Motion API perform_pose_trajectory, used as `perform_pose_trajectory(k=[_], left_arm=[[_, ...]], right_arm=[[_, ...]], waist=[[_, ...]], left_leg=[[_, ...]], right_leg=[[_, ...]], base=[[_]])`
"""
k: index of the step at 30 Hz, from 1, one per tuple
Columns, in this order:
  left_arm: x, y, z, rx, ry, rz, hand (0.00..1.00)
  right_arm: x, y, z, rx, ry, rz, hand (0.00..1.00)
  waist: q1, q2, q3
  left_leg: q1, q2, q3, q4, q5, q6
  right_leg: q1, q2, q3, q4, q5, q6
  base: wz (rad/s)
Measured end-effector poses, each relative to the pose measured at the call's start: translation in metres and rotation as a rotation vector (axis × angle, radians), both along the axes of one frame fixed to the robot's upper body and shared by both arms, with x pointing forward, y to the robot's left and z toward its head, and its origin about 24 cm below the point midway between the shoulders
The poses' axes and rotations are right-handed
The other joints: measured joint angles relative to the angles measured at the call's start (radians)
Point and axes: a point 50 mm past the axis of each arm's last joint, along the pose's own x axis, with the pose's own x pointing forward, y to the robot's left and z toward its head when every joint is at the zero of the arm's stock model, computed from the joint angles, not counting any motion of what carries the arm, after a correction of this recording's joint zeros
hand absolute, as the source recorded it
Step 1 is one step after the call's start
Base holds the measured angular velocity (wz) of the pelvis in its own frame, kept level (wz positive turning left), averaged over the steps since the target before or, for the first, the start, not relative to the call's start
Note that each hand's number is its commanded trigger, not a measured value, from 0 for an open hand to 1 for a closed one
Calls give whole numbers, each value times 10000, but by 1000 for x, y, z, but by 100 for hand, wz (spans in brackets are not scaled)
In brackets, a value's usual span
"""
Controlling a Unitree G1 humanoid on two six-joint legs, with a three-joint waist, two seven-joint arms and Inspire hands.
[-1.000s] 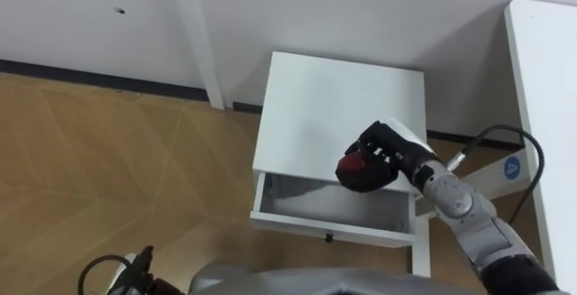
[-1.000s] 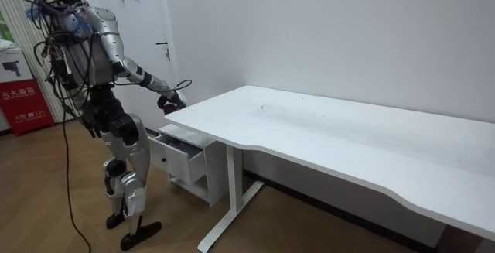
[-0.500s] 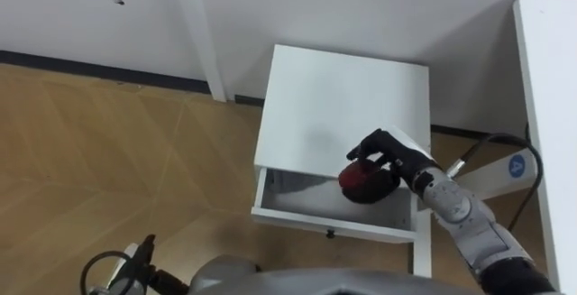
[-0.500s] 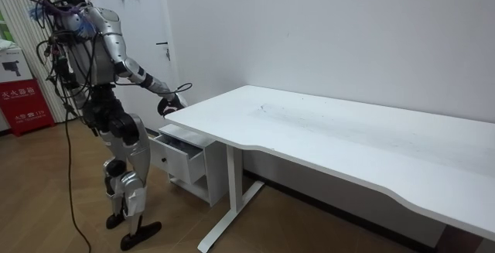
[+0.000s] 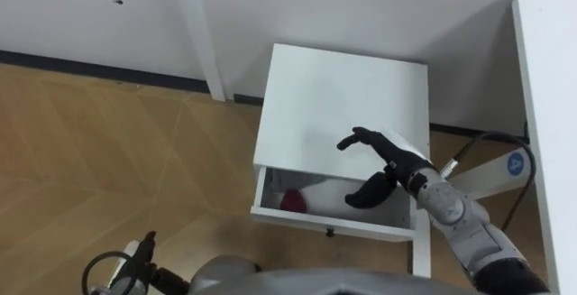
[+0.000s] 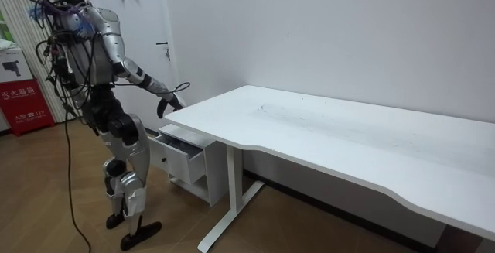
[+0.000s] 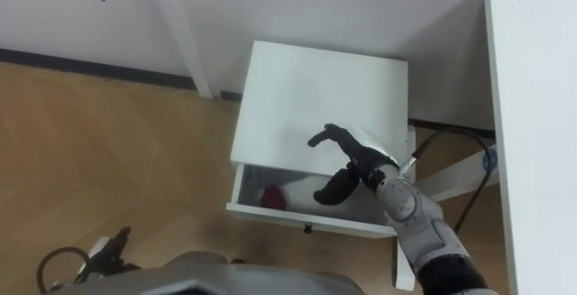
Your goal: Put apple and close drawer
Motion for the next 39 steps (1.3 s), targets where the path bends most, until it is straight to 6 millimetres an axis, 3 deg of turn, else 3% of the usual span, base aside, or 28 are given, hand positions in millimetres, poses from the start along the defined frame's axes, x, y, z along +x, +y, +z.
perform_pose_trajectory(k=[10,15,17,19,20,21,22,23,24,25,26,27,28,29,30,31,32,33,34,35,36,37,38,39], left_arm=[[0,-2,0,-125,-47,152,0],[-3,-6,-2,-129,-49,387,0],[-8,-6,-3,-117,-9,616,0],[-11,-8,-4,-78,71,754,0],[-13,-11,-6,-163,146,780,0],[-14,-13,-7,-217,246,798,0],[-17,-13,-8,-232,372,863,0],[-14,-9,-7,-152,292,1065,0],[-16,-7,-7,-122,359,1197,0],[-19,-4,-8,-64,533,1297,0],[-20,1,-7,59,577,1430,0],[-20,6,-6,173,639,1489,0],[-21,11,-5,332,840,1546,0],[-19,13,-5,378,814,1629,0],[-18,14,-5,387,810,1651,0],[-18,15,-4,422,862,1736,0],[-20,15,-5,449,963,1753,0],[-22,15,-4,458,942,1757,0],[-25,15,-4,473,972,1778,0],[-30,17,-4,535,1093,1832,0],[-32,18,-4,562,1163,1897,0],[-34,19,-4,620,1227,2032,0],[-34,18,-4,697,1198,2070,0],[-33,18,-4,702,1152,2132,0]], right_arm=[[-1,-2,-2,221,-58,-337,0],[-23,-18,-29,381,1206,-1816,0],[-41,-34,-40,315,1706,-2959,0],[-55,-49,-48,211,2036,-4293,0],[-66,-62,-51,55,2138,-5285,0],[-71,-69,-53,-30,2170,-5825,0],[-83,-81,-55,-68,2243,-7006,0],[-97,-91,-57,-162,2338,-8055,0],[-105,-97,-58,-276,2418,-8530,0],[-116,-109,-58,-550,2468,-9315,0],[-121,-115,-58,-757,2470,-9859,0],[-123,-115,-58,-826,2505,-9992,0],[-132,-117,-60,-877,2659,-10308,0],[-139,-117,-61,-864,2869,-10586,0],[-141,-118,-62,-896,2972,-10650,0],[-144,-116,-64,-984,3220,-10604,0],[-148,-114,-66,-1021,3481,-10659,0],[-151,-112,-68,-1121,3755,-10680,0],[-151,-112,-68,-1142,3829,-10684,0],[-153,-112,-68,-1183,3931,-10706,0],[-153,-112,-68,-1209,3970,-10722,0],[-152,-111,-69,-1213,4009,-10754,0],[-149,-110,-69,-1092,3926,-10867,0],[-147,-109,-69,-1014,3877,-10872,0]], waist=[[-133,68,48],[-263,116,62],[-380,178,33],[-538,252,48],[-648,352,28],[-723,398,30],[-868,513,-11],[-1058,500,-32],[-1098,548,-20],[-1085,865,-88],[-1106,1127,20],[-1143,1180,91],[-1355,1277,130],[-1408,1473,153],[-1442,1560,167],[-1516,1649,175],[-1596,1659,158],[-1576,1571,160],[-1586,1474,162],[-1603,1278,159],[-1571,1171,147],[-1372,891,84],[-1159,681,61],[-1052,617,28]], left_leg=[[154,5,-13,-3,0,0],[178,-10,-6,4,-1,1],[169,-58,-4,50,-18,28],[214,-121,182,217,-86,128],[202,-172,417,307,-177,250],[206,-171,587,362,-237,324],[224,-240,854,412,-256,393],[242,-439,926,659,-303,575],[243,-421,942,810,-336,648],[74,-294,1012,1211,-465,852],[-66,-126,1048,1515,-571,996],[-129,-106,1048,1635,-613,1054],[-289,25,945,1841,-654,1114],[-415,145,915,1859,-675,1126],[-472,193,882,1928,-719,1189],[-554,177,810,2053,-799,1259],[-602,88,729,2143,-839,1234],[-598,-62,742,2144,-798,1205],[-584,-186,744,2131,-773,1208],[-589,-385,760,2102,-757,1185],[-597,-493,767,2054,-742,1158],[-559,-575,973,1830,-676,1050],[-455,-654,992,1535,-557,864],[-453,-674,1005,1376,-486,749]], right_leg=[[136,-2,74,-14,0,0],[167,-23,76,10,-1,1],[162,-120,16,103,-9,14],[40,-271,1,654,-169,148],[-364,-511,-4,1695,-399,332],[-707,-630,31,2495,-445,375],[-1687,-961,184,4492,-360,403],[-2745,-1301,688,6447,271,356],[-3300,-1388,961,7290,875,401],[-4335,-1180,1639,8466,2577,589],[-5482,-833,2108,10110,4030,439],[-6153,-741,2253,11546,3766,336],[-7339,-579,2172,14049,2908,182],[-8017,-493,2066,15506,2142,89],[-8205,-514,2023,15801,1875,112],[-8229,-559,2049,15714,1479,119],[-7717,-691,2045,14693,1288,235],[-6811,-699,2017,12802,1162,392],[-6290,-727,2026,11666,1072,469],[-5135,-803,1998,9586,877,584],[-4551,-793,1986,8545,757,626],[-3548,-654,2019,6707,500,680],[-2600,-500,2011,5040,211,665],[-2210,-444,1977,4261,38,612]], base=[[0],[0],[2],[6],[14],[24],[24],[22],[0],[-35],[-39],[-16],[9],[12],[5],[14],[15],[13],[12],[14],[4],[-19],[-26],[-24]])
